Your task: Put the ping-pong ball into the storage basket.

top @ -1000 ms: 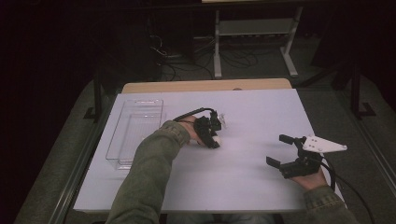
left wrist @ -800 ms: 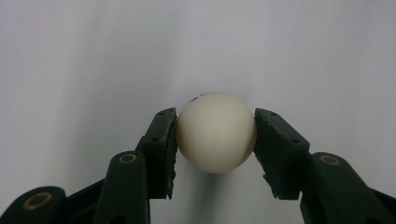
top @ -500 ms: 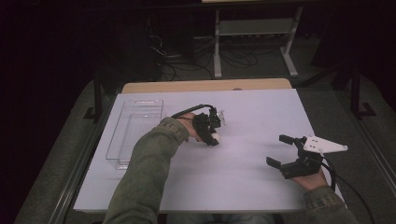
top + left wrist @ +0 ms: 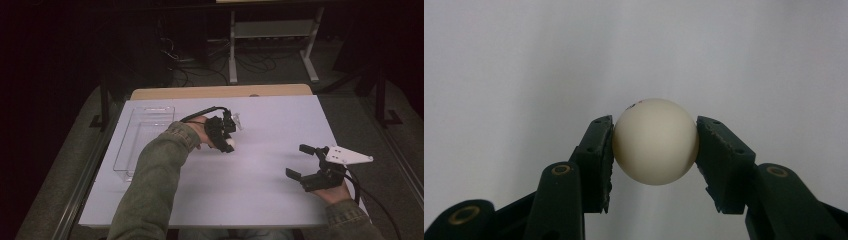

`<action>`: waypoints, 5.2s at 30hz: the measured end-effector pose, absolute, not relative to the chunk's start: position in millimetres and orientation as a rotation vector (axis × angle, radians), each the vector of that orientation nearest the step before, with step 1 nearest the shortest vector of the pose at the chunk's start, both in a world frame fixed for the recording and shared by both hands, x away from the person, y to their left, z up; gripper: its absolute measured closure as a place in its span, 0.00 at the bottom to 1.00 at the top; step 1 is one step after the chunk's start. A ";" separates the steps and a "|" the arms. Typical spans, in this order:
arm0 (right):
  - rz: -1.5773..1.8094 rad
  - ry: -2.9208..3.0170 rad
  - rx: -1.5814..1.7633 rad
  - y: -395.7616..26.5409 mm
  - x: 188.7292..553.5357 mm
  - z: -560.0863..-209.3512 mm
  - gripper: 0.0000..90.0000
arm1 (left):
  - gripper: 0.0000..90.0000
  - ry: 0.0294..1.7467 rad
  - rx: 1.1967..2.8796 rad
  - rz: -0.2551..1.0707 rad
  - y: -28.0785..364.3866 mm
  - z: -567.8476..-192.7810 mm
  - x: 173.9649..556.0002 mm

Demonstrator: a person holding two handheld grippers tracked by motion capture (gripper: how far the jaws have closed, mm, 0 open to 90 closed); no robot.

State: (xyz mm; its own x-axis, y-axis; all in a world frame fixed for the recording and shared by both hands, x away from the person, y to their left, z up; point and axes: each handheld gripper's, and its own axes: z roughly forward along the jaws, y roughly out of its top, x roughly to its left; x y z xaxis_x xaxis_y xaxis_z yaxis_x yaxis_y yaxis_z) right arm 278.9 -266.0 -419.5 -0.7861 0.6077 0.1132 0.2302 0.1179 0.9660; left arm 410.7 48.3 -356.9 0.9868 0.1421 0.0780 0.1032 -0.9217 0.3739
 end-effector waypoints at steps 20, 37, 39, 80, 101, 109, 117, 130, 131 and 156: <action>1.717 2.086 0.816 -266.0 276.2 -418.5 0.00 | 0.57 0.191 2.760 0.223 69.8 -287.7 395.1; 1.705 2.076 0.828 -268.2 268.9 -418.2 0.00 | 0.57 0.159 2.772 0.256 75.7 -247.8 383.9; 1.701 2.076 0.829 -268.6 268.0 -418.3 0.00 | 0.57 0.158 2.769 0.256 75.7 -246.8 383.0; 1.692 2.083 0.828 -270.0 263.0 -419.2 0.00 | 0.57 0.183 2.775 0.342 111.4 -233.8 361.4; 1.685 2.090 0.838 -270.1 263.4 -420.1 0.00 | 0.57 0.245 2.767 0.354 142.7 -236.4 356.0; 1.684 2.095 0.838 -269.7 263.6 -420.5 0.00 | 0.57 0.268 2.774 0.358 151.8 -235.9 354.5; 1.681 2.095 0.838 -269.7 263.6 -420.6 0.00 | 0.57 0.296 2.797 0.356 162.4 -239.1 352.5; 1.669 2.099 0.846 -269.2 263.6 -420.9 0.00 | 0.57 0.350 2.797 0.364 186.0 -238.0 348.0; 1.669 2.100 0.847 -269.4 263.8 -421.0 0.00 | 0.57 0.357 2.797 0.361 187.6 -238.5 347.1; 1.676 2.107 0.841 -269.3 264.4 -421.6 0.00 | 0.57 0.425 2.796 0.371 218.3 -237.6 338.8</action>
